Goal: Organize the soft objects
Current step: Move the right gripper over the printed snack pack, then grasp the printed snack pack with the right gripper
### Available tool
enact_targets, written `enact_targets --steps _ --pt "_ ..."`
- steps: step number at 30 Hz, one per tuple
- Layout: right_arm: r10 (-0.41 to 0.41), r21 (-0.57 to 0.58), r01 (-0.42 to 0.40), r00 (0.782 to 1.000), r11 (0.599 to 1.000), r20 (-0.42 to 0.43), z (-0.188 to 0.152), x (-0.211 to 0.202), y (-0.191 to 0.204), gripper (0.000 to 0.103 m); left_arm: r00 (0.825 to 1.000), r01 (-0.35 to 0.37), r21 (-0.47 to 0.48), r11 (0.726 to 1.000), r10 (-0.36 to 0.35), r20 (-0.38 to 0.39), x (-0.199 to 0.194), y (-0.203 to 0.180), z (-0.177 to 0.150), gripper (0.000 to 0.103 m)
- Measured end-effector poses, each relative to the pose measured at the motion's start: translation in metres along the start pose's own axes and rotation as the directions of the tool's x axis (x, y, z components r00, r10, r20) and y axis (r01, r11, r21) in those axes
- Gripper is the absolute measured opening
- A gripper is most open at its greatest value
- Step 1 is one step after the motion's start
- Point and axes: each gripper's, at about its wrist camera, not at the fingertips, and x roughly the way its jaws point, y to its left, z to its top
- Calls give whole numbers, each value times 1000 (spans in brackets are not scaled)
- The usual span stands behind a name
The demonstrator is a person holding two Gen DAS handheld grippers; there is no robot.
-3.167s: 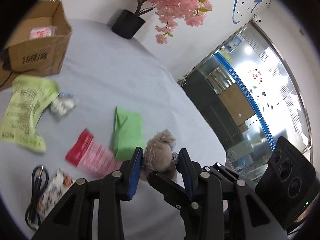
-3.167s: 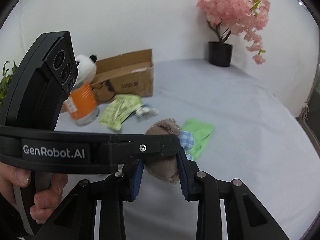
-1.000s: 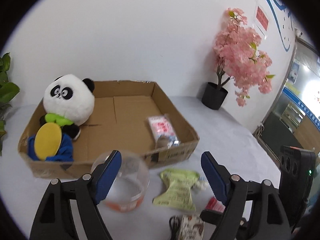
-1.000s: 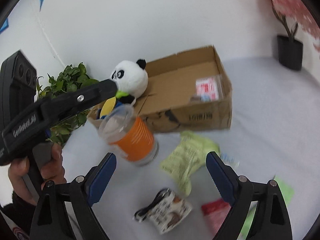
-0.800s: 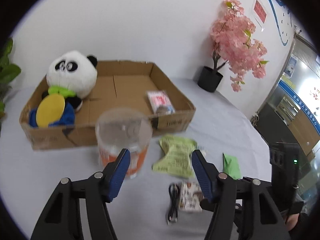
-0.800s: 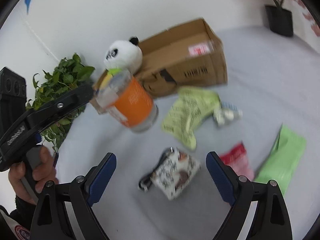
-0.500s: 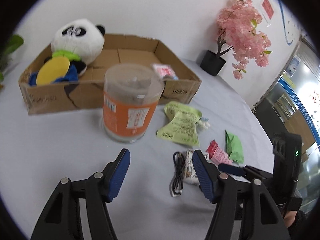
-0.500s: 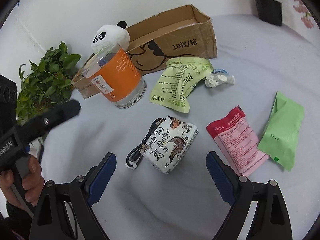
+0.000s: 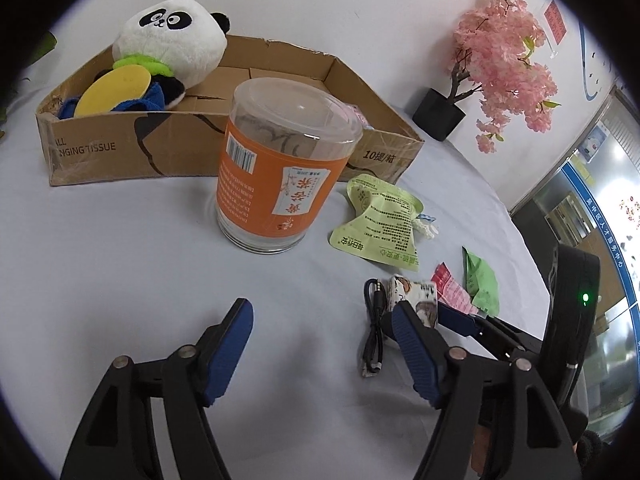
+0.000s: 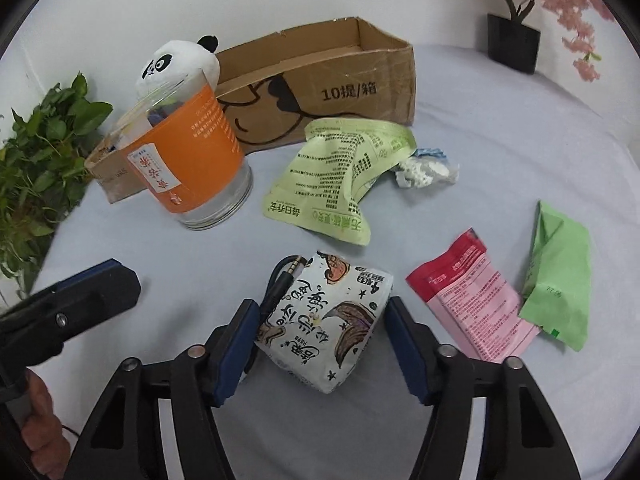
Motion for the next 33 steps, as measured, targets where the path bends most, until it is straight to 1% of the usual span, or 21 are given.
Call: enact_targets --steps 2,4,7,9,11,13,15,18,21,22,23,24,25,26,30,31,33 --pt "7 -17 -6 1000 1000 9 -3 -2 2 42 1000 3 -19 1000 -3 0 1 2 1 72" --pt "10 -25 -9 1000 1000 13 -7 -6 1 32 1000 8 -31 999 -8 -17 4 3 0 72" --pt "35 -18 -34 999 999 27 -15 -14 -3 25 1000 19 -36 999 -20 -22 5 2 -1 72" --pt "43 -20 -42 998 999 42 -18 -20 -7 18 999 33 -43 999 -34 -28 6 0 -2 72" --pt "61 -19 -60 996 998 61 -23 -28 -11 9 997 65 -48 997 -67 -37 6 -4 -2 72" --pt "62 -26 -60 996 998 72 -28 -35 -12 9 995 88 -46 995 -90 -41 7 -8 -3 72" --pt "87 -27 -86 994 996 67 -34 -39 -17 9 991 111 -51 992 -115 -65 13 -12 -5 72" --pt "101 -9 -100 994 995 48 -43 -39 -23 9 982 148 -86 985 -157 -106 23 -15 -9 72" --pt "115 5 -116 992 993 54 -48 -42 -24 13 977 160 -86 983 -170 -126 28 -20 -12 72" --pt "116 5 -116 992 993 51 -49 -43 -24 17 977 160 -83 984 -170 -128 28 -21 -13 72" --pt "109 4 -110 993 994 46 -49 -42 -23 25 976 160 -77 984 -169 -135 29 -24 -13 72" --pt "98 6 -99 994 995 44 -49 -42 -21 29 976 161 -74 984 -169 -135 29 -25 -13 72" --pt "95 10 -95 994 995 48 -49 -42 -21 38 976 162 -70 984 -171 -133 29 -26 -13 72" --pt "89 11 -90 995 996 51 -49 -43 -20 44 976 164 -68 984 -172 -130 29 -27 -12 72" --pt "71 -14 -70 995 997 64 -47 -45 -14 48 975 172 -66 983 -179 -132 32 -30 -10 72" --pt "72 -16 -71 995 997 63 -48 -44 -14 50 974 175 -63 983 -182 -135 34 -31 -10 72" --pt "54 -22 -53 997 998 47 -48 -39 -15 50 970 186 -68 980 -194 -144 38 -32 -11 72"
